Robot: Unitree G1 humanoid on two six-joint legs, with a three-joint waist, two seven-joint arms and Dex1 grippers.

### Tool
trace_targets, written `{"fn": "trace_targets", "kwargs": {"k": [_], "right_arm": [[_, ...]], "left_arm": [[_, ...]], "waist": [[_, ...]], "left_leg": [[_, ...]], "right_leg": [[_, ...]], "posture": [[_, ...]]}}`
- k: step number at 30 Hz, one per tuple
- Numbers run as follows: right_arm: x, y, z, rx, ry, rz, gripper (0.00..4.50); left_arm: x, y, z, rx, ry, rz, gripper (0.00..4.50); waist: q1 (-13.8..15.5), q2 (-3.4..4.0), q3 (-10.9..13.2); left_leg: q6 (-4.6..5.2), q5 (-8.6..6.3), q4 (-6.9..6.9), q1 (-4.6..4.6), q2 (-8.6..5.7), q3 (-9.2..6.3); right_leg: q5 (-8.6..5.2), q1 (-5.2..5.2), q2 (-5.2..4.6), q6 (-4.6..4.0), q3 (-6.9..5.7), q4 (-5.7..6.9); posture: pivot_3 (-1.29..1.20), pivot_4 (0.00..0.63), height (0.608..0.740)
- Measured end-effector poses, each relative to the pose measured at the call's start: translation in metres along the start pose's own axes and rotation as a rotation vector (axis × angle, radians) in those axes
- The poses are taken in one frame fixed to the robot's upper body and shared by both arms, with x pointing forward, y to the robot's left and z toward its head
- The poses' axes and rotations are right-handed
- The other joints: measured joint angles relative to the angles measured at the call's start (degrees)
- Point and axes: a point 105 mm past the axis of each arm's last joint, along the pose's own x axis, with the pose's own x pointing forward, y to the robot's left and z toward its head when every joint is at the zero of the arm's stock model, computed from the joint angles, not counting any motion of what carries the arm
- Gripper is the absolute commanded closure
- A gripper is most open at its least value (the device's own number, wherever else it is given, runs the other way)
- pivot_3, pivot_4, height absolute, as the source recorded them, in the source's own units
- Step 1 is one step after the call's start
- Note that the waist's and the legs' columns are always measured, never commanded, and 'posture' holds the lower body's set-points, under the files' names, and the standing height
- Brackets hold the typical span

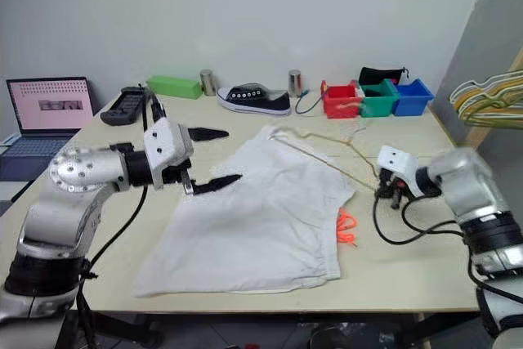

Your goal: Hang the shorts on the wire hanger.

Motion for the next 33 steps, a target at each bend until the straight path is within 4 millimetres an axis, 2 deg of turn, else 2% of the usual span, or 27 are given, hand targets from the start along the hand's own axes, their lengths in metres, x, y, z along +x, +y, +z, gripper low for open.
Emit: {"fn": "trace_targets", "kwargs": {"k": [2, 5, 8, 10, 13, 14, 19, 23, 25, 27, 33], "right_arm": [[-0.004, 0.018, -0.024, 0.178, 0.018, 0.106, 4.5], [-0.009, 0.047, -0.045, 0.371, -0.001, 0.219, 4.5], [-0.013, 0.081, -0.077, 0.672, -0.012, 0.333, 4.5], [-0.014, 0.102, -0.096, 0.8, -0.005, 0.379, 4.5], [-0.02, 0.121, -0.12, 0.93, 0.009, 0.372, 4.5], [-0.021, 0.125, -0.124, 0.944, 0.012, 0.365, 4.5], [-0.026, 0.144, -0.129, 1.013, -0.034, 0.37, 4.5], [-0.021, 0.162, -0.125, 0.977, -0.032, 0.406, 4.5], [-0.018, 0.165, -0.122, 0.957, -0.042, 0.418, 4.5], [-0.012, 0.16, -0.11, 0.932, -0.088, 0.416, 4.5], [-0.008, 0.158, -0.108, 0.947, -0.098, 0.411, 4.5]], "left_arm": [[-0.001, -0.014, -0.009, -0.08, 0.014, -0.028, 0.02], [-0.002, -0.029, -0.007, -0.124, 0.005, -0.052, 0.02], [-0.004, -0.044, -0.01, -0.163, 0.014, -0.065, 0.02], [-0.004, -0.051, -0.009, -0.179, 0.015, -0.068, 0.02], [-0.003, -0.06, -0.004, -0.181, 0.003, -0.079, 0.02], [-0.003, -0.062, -0.004, -0.184, 0.004, -0.081, 0.02], [-0.002, -0.065, -0.003, -0.186, 0.006, -0.083, 0.02], [-0.001, -0.065, -0.002, -0.185, 0.003, -0.088, 0.02], [-0.001, -0.064, -0.001, -0.179, 0.0, -0.09, 0.02], [0.0, -0.061, 0.001, -0.162, 0.0, -0.096, 0.02], [0.0, -0.058, 0.001, -0.152, 0.006, -0.098, 0.02]], "waist": [[0.25, -0.02, 0.03], [0.63, -0.06, 0.12], [1.28, -0.24, 0.3], [1.8, -0.37, 0.39], [2.03, -0.56, 0.65], [1.99, -0.58, 0.66], [1.91, -0.64, 0.7], [1.85, -0.72, 0.72], [1.72, -0.74, 0.73], [1.52, -0.8, 0.73], [1.68, -0.77, 0.72]], "left_leg": [[0.0, 0.0, 0.0, 0.0, 0.0, 0.01], [-0.01, -0.01, 0.01, 0.02, 0.05, 0.07], [-0.01, -0.02, 0.0, 0.25, 0.09, 0.17], [-0.02, -0.02, 0.0, 0.33, 0.09, 0.17], [-0.05, -0.05, -0.01, 0.75, 0.1, 0.23], [-0.37, -0.26, -0.04, 0.82, 0.13, 0.23], [-0.39, -0.28, -0.11, 0.74, 0.11, 0.26], [-0.41, -0.3, -0.12, 0.71, 0.13, 0.3], [-0.43, -0.31, -0.15, 0.69, 0.13, 0.31], [-0.45, -0.33, -0.16, 0.67, 0.14, 0.31], [-0.12, -0.35, -0.19, 0.58, 0.11, 0.32]], "right_leg": [[-0.05, -0.01, 0.01, -0.03, 0.0, 0.0], [-0.12, 0.02, 0.04, -0.13, 0.02, -0.04], [-0.23, 0.21, 0.06, -0.27, 0.05, -0.05], [-0.28, 0.27, 0.06, -0.31, 0.05, -0.06], [-0.47, 0.44, 0.03, -0.63, 0.12, -0.32], [-0.49, 0.53, 0.02, -0.66, 0.13, -0.48], [-0.46, 0.55, -0.05, -0.6, 0.17, -0.89], [-0.46, 0.51, -0.07, -0.59, 0.19, -0.93], [-0.46, 0.47, -0.07, -0.59, 0.2, -0.95], [-0.46, 0.45, -0.07, -0.59, 0.18, -0.95], [-0.52, 0.43, -0.04, -0.63, 0.17, -0.96]], "posture": [[-0.18, 0.054, 0.74], [-0.17, 0.059, 0.74], [-0.17, 0.06, 0.74], [-0.17, 0.059, 0.74], [-0.17, 0.053, 0.74], [-0.17, 0.053, 0.74], [-0.19, 0.051, 0.74], [-0.19, 0.042, 0.74], [-0.19, 0.04, 0.74], [-0.19, 0.039, 0.74], [-0.19, 0.037, 0.74]]}}
